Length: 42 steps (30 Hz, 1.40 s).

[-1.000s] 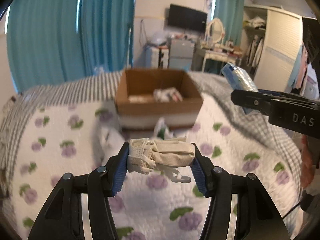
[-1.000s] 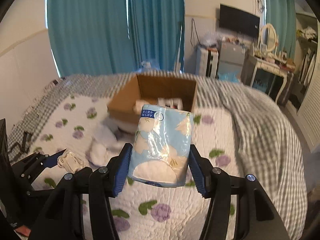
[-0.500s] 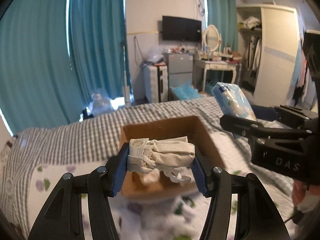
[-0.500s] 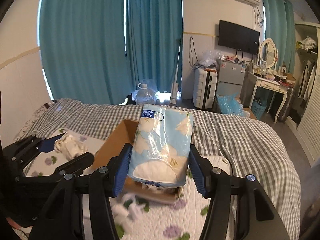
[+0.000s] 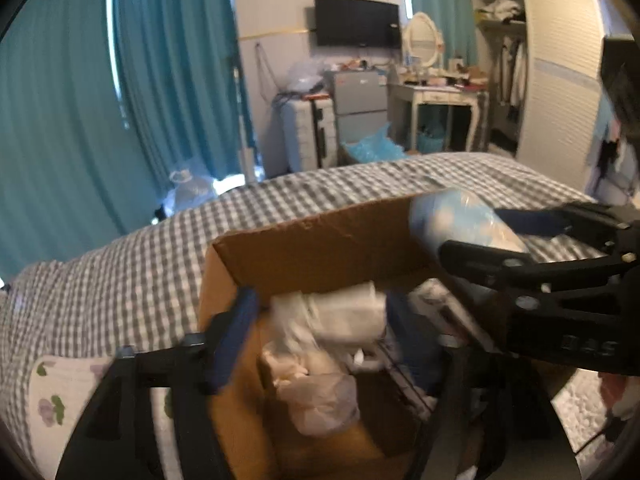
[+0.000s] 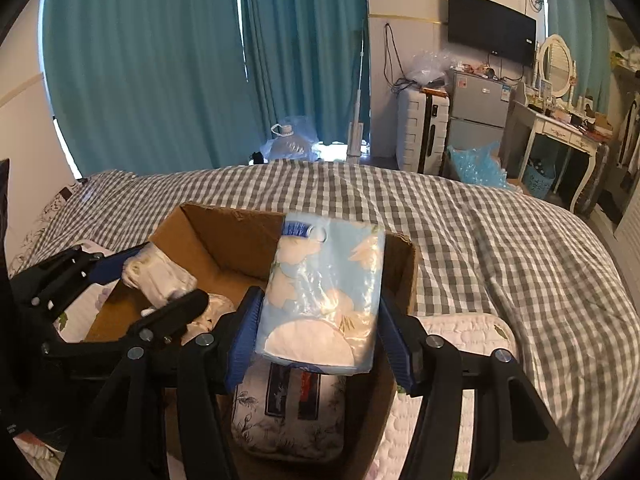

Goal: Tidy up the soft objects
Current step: 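Carry glove and blue tissue pack into the box and release both, then grasp the white sock with left tool while right tool grasps white plastic piece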

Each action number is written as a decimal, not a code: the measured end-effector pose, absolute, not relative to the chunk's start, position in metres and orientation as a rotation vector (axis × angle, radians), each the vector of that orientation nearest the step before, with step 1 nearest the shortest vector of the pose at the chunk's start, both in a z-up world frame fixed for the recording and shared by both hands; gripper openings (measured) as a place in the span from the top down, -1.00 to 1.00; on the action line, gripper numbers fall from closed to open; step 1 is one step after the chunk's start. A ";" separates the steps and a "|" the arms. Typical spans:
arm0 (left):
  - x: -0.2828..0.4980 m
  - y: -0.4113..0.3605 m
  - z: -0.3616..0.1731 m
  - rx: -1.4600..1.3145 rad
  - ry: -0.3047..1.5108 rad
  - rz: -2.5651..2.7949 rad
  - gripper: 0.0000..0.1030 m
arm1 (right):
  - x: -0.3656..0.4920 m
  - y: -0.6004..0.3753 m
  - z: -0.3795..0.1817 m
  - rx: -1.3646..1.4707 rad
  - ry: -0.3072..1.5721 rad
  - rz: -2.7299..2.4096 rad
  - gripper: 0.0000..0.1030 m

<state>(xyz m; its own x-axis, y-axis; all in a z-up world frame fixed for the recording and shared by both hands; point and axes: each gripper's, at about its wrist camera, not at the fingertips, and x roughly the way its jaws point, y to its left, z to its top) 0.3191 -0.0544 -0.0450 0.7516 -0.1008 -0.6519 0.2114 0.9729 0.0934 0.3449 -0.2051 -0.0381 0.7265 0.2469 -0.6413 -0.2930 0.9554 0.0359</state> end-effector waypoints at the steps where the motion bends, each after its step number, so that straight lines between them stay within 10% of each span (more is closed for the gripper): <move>1: 0.319 -0.054 -0.046 0.166 0.695 -0.157 -0.55 | 0.343 -0.208 -0.035 -0.063 0.679 0.295 -0.56; 26: 0.116 -0.008 0.150 0.144 0.382 -0.093 -0.75 | 0.114 -0.207 0.166 -0.069 0.424 0.275 -0.74; 42: 0.131 0.031 -0.017 0.088 0.729 -0.069 -0.75 | 0.134 -0.154 -0.019 -0.039 0.735 0.267 -0.76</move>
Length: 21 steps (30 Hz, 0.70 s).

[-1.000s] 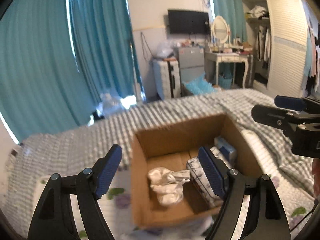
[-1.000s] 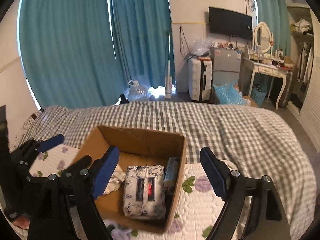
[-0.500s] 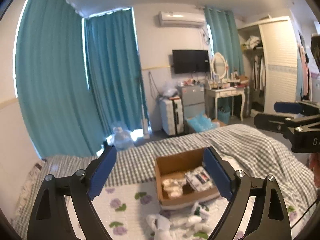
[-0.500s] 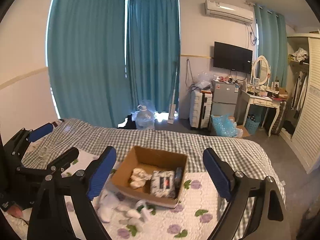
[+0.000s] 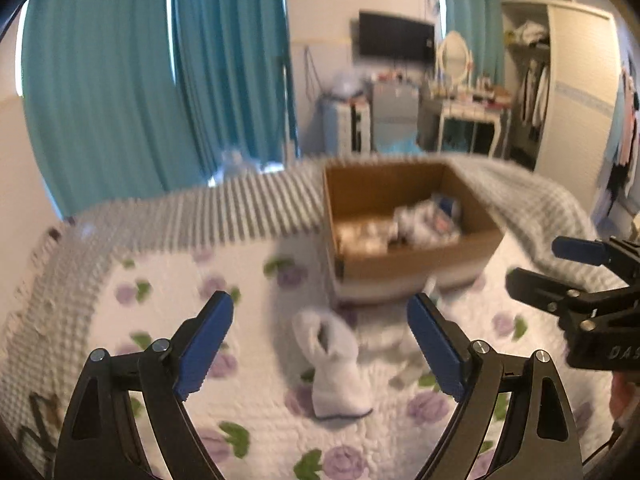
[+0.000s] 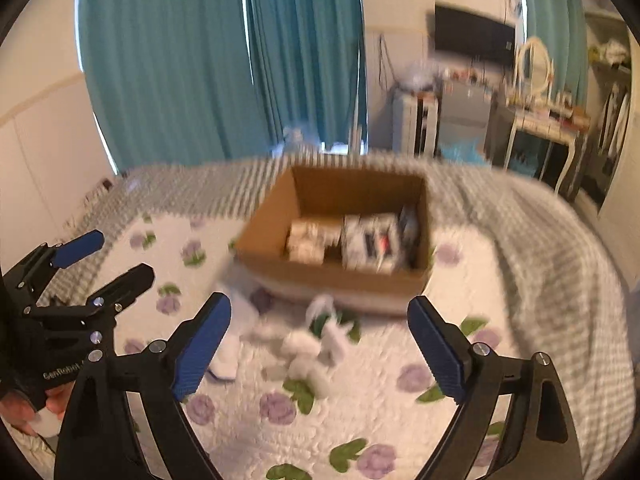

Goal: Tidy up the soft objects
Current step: 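Grasp the white sock with left tool while right tool grasps white plastic piece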

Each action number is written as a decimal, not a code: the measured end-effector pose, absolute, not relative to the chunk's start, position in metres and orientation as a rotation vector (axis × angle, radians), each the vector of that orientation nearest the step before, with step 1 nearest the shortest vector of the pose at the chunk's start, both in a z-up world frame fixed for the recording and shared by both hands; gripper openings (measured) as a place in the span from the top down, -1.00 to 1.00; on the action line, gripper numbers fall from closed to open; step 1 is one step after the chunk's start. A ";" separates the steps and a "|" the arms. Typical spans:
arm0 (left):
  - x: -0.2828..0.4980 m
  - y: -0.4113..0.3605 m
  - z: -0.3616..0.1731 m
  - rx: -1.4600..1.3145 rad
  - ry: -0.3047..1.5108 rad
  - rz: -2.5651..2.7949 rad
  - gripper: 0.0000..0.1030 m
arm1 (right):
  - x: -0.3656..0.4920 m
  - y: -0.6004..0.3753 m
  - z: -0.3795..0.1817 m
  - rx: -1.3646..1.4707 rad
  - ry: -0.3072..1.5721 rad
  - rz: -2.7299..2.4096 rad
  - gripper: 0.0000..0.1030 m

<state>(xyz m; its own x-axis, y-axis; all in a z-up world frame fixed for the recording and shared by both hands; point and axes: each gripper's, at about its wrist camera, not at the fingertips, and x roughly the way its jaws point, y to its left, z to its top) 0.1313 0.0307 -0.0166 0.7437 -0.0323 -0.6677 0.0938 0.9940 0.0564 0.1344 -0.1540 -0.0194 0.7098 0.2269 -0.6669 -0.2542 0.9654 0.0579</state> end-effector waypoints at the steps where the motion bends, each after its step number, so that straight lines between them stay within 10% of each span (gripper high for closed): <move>1: 0.131 0.030 -0.027 0.090 0.747 -0.073 -0.75 | 0.140 -0.150 -0.039 -0.038 0.761 0.256 -0.76; 15: 0.146 0.037 -0.130 0.087 0.979 -0.106 -0.69 | 0.179 -0.135 -0.175 0.016 1.022 0.293 -0.37; 21: 0.157 0.040 -0.134 0.031 1.008 -0.105 -0.69 | 0.179 -0.132 -0.175 0.049 1.014 0.343 0.20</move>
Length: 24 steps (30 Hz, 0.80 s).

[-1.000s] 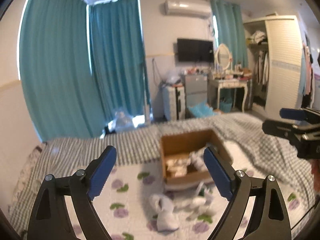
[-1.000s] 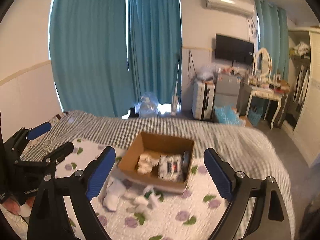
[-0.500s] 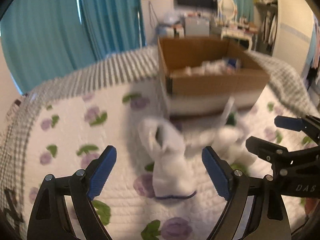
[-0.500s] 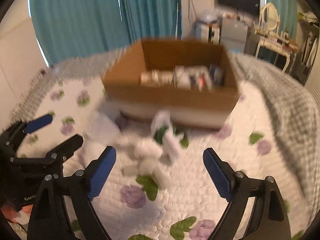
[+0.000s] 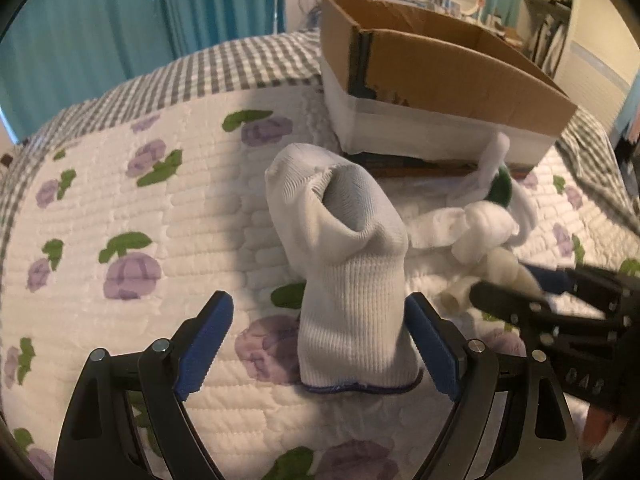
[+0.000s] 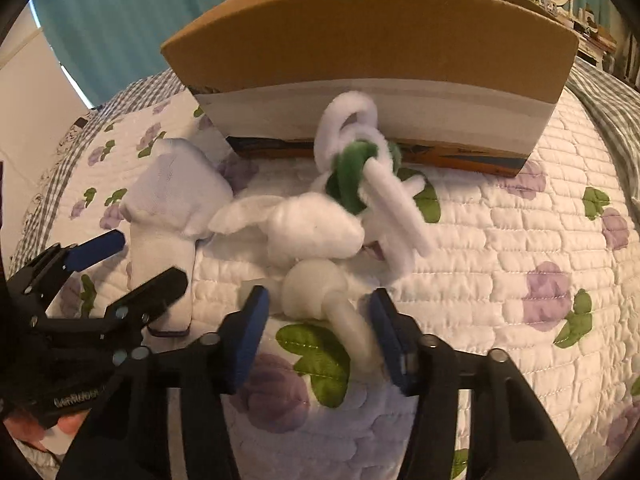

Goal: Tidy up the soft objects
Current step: 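Grasp the white sock with left tool while right tool grasps white plastic piece, then carry sock and plastic piece into the box and open both tools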

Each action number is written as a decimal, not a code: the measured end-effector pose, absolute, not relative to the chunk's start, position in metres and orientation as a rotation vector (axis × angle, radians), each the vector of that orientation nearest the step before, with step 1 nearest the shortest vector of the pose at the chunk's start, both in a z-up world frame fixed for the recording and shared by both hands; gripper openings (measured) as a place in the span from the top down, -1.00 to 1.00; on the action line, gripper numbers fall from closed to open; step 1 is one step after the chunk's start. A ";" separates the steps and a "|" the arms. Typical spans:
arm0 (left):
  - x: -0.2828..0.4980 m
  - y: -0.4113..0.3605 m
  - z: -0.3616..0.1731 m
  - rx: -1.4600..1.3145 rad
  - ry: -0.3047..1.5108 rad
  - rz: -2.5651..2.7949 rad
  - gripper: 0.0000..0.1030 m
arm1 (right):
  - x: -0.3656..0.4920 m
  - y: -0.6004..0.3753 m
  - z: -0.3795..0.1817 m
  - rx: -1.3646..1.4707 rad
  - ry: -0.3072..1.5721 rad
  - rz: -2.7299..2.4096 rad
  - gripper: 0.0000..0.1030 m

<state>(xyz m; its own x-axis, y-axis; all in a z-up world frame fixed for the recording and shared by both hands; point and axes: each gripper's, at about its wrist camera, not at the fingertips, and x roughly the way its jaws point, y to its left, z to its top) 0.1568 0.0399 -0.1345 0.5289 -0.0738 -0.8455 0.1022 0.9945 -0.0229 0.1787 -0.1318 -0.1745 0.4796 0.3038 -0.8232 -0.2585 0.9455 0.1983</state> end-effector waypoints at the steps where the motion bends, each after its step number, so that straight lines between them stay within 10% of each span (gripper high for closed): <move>1: 0.159 0.041 -0.135 0.020 1.010 -0.104 -0.69 | 0.177 -0.133 -0.174 0.057 1.012 0.350 0.27; 7: 0.166 0.042 -0.154 0.000 1.052 -0.099 -0.56 | 0.165 -0.142 -0.166 0.079 0.983 0.366 0.53; 12: 0.156 0.036 -0.147 0.004 1.030 -0.151 0.36 | 0.154 -0.148 -0.160 0.086 0.967 0.378 0.71; 24: 0.107 0.031 -0.094 0.029 0.944 -0.121 0.49 | 0.108 -0.157 -0.116 0.054 0.882 0.400 0.73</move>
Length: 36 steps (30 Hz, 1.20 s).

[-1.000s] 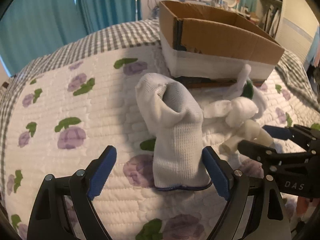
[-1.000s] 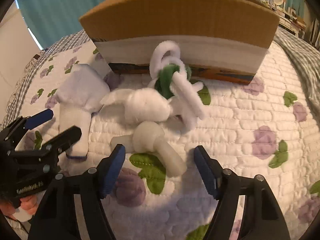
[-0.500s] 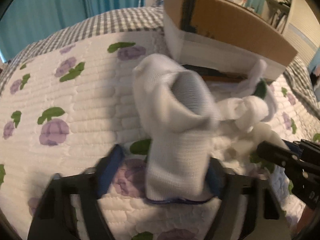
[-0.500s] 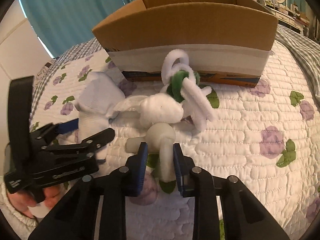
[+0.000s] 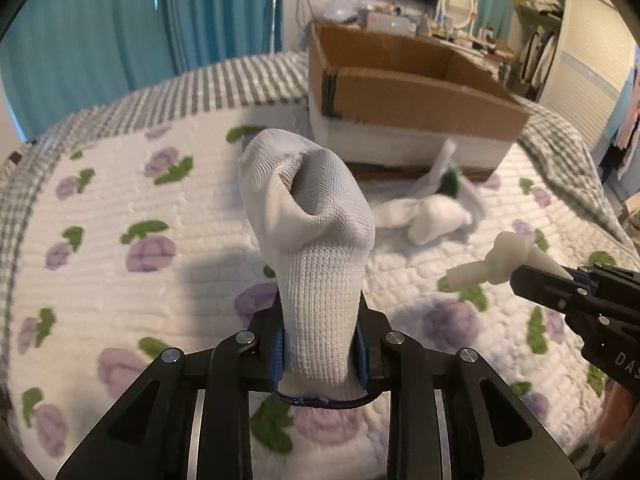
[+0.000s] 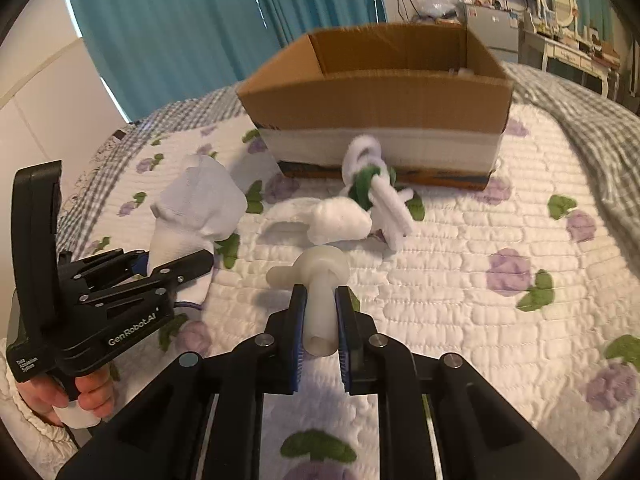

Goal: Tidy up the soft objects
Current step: 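Carry sock and plastic piece into the box and open both tools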

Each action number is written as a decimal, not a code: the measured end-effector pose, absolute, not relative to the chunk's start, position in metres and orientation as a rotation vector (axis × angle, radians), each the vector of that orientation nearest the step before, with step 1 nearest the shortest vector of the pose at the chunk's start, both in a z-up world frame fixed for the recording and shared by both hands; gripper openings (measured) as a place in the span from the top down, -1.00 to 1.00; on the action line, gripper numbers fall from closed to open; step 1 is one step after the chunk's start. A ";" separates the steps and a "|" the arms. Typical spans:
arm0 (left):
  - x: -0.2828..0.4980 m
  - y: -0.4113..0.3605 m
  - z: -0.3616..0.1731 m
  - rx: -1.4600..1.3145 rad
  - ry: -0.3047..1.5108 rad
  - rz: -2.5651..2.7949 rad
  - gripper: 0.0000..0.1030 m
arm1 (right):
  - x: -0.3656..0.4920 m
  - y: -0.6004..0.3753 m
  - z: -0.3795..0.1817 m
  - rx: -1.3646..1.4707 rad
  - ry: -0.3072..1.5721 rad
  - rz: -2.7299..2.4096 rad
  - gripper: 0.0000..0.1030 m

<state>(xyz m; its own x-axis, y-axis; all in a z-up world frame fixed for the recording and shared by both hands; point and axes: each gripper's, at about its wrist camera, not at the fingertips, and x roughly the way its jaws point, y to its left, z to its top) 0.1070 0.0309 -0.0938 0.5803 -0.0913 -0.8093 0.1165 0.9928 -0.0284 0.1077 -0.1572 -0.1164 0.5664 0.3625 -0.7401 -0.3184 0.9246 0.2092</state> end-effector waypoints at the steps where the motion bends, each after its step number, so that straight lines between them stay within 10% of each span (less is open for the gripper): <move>1: 0.102 0.029 -0.086 0.033 0.930 -0.121 0.49 | 0.103 -0.159 -0.110 0.049 0.871 0.400 0.73; 23: 0.135 -0.022 0.061 0.038 0.648 -0.200 0.49 | 0.123 -0.194 0.064 -0.010 0.526 0.418 0.73; 36: 0.261 -0.056 -0.002 0.121 0.720 -0.199 0.49 | 0.273 -0.197 0.020 0.014 0.592 0.404 0.73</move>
<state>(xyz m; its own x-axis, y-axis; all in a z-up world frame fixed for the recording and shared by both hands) 0.2612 -0.0558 -0.0018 0.7339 -0.1393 -0.6648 0.2224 0.9741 0.0415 0.2733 -0.1969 0.0205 0.7538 0.3747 -0.5398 -0.3666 0.9216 0.1277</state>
